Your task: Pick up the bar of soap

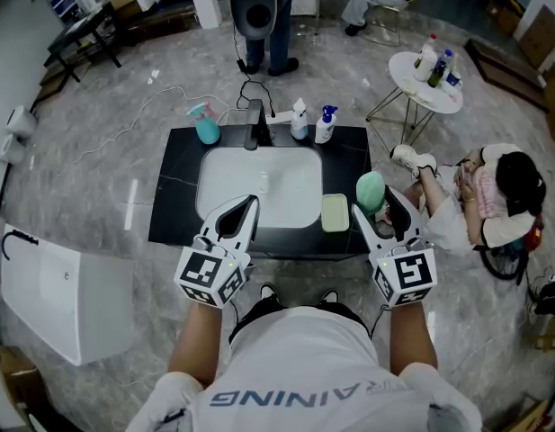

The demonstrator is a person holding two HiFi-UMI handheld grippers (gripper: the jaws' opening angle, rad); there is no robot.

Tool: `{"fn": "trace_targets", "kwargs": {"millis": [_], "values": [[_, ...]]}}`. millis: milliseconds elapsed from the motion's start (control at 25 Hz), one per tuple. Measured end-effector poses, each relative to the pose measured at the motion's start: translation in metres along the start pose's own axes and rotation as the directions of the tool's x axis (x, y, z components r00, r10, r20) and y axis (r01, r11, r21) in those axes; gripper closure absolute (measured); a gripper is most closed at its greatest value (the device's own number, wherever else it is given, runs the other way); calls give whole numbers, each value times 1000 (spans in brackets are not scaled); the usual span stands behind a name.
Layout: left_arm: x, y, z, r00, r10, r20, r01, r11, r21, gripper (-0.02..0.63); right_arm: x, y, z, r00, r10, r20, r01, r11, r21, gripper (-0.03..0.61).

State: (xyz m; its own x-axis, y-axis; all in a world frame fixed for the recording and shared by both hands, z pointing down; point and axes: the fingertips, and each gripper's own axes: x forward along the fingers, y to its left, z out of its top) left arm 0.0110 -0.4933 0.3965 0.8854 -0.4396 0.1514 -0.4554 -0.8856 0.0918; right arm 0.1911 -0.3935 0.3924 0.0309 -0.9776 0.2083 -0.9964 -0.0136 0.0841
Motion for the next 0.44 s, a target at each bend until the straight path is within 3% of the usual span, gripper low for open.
{"fn": "trace_targets", "kwargs": {"millis": [440], "values": [[0, -2, 3, 1000, -15, 8, 15, 1000, 7, 606, -1, 0, -1, 1000, -5, -9, 5, 1000, -4, 314]]}}
